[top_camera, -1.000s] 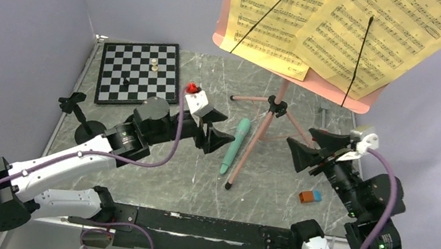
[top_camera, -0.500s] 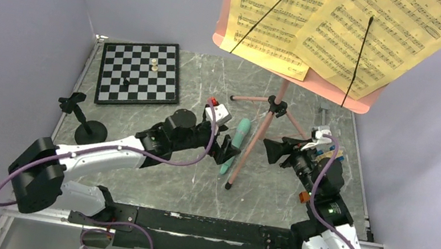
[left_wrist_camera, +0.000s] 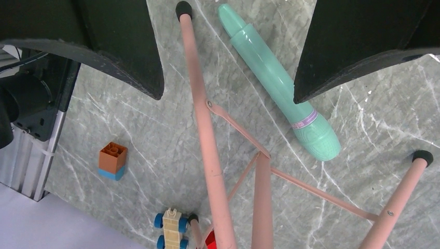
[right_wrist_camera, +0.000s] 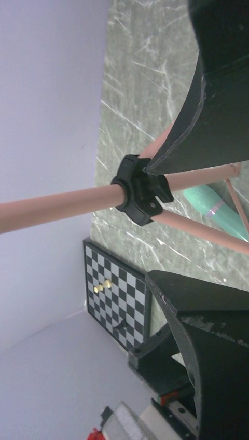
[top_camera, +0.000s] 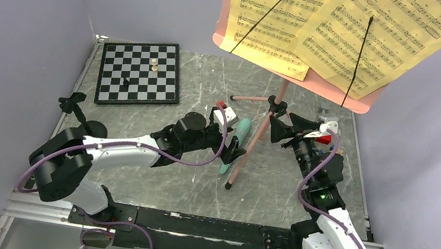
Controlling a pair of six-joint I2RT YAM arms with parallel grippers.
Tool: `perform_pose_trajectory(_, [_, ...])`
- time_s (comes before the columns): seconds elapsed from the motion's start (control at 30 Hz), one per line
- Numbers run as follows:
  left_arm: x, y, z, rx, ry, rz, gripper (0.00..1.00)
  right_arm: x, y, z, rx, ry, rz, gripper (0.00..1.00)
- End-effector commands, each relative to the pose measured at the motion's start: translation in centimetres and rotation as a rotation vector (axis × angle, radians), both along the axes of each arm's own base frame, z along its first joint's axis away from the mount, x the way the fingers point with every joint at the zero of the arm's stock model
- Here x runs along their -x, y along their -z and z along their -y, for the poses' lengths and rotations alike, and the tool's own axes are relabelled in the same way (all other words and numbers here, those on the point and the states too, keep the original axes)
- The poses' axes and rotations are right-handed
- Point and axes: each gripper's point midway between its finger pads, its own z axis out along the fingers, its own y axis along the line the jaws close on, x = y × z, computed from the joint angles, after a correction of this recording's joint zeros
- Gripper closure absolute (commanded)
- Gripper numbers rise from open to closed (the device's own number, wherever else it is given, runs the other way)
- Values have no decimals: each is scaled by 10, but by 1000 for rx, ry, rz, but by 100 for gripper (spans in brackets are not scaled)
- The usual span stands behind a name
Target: Set up the instrument practice props
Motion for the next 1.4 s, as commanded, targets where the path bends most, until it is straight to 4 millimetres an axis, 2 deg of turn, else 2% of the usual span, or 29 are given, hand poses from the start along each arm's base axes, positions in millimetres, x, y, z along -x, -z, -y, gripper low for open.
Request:
perform_pose_trajectory(0.0, [-7,-15,13,60,-6,40,1,-9,-49,6,-6,57,189,28])
perform_pose_trajectory(0.17, [-11,-10,19,49,-6,40,1,-27,-61,4,13,85,229,31])
perform_pose_trajectory(0.5, [-20,-4,31,40,-15,43,1,-63,-67,-8,52,95,234,40])
perform_pose_trajectory(0.57, [-22,-2,36,35,-12,40,1,-69,-65,-10,64,97,223,46])
perform_pose_trajectory(0.67, [-24,1,44,30,-3,36,2,-73,-60,-15,99,76,224,68])
perform_pose_trajectory(0.73, [-26,6,49,21,1,32,5,-75,-57,-16,109,73,223,74])
perform_pose_trajectory(0.83, [-27,9,52,17,2,30,16,-77,-54,-16,125,71,220,84])
perform_pose_trajectory(0.93, [-30,14,56,5,-1,23,30,-79,-51,-18,140,65,223,100])
perform_pose_trajectory(1.07, [-35,20,62,-12,-2,20,45,-81,-50,-19,163,60,236,100])
perform_pose_trajectory(1.2, [-43,26,71,-26,-3,27,64,-85,-51,-17,194,69,256,100])
perform_pose_trajectory(1.37, [-62,24,87,-46,-19,60,87,-102,-46,-12,220,96,253,100])
